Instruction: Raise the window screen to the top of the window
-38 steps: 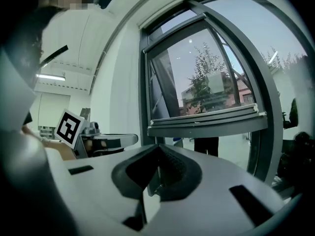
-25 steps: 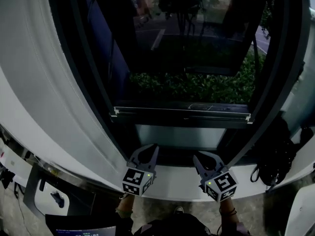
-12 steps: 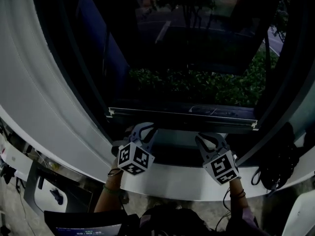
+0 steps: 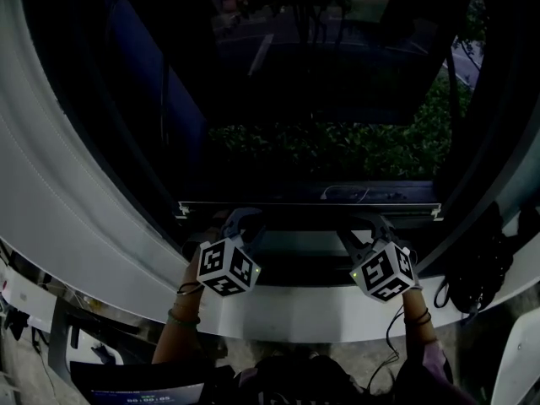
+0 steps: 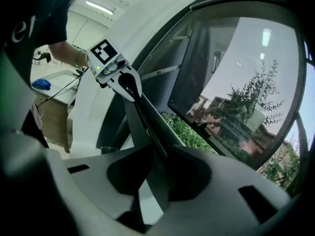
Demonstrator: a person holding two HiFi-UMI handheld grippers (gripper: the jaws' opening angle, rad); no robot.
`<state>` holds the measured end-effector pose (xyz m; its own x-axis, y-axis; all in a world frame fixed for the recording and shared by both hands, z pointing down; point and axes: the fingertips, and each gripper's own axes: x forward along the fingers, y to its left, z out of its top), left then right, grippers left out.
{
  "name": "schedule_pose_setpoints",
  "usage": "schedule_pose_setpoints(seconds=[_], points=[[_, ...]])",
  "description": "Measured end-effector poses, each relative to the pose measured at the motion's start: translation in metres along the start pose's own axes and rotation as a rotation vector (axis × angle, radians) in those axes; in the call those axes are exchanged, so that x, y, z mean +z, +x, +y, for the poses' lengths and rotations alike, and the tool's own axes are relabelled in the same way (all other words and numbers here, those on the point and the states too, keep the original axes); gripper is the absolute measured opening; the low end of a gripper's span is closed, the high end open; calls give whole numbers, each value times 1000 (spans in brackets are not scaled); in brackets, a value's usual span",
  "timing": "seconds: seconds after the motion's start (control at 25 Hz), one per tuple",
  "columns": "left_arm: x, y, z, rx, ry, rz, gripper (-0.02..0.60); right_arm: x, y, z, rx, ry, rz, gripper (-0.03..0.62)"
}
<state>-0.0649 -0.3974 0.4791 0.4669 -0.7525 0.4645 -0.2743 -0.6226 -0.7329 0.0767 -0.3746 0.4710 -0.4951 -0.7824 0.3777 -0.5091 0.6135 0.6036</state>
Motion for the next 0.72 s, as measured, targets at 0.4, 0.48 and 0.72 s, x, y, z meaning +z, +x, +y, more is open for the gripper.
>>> schedule_pose_setpoints(seconds=[0.4,0.48,0.72], points=[[1,3,-6,-120,150,12,17,-8,17,4,81,-285,146,66],[1,3,-7,-136,188,25,17,-9,17,6,110,-333,178,58],[1,6,-8,-186,222,101,14,-9,19,5,200,-321,264,47]])
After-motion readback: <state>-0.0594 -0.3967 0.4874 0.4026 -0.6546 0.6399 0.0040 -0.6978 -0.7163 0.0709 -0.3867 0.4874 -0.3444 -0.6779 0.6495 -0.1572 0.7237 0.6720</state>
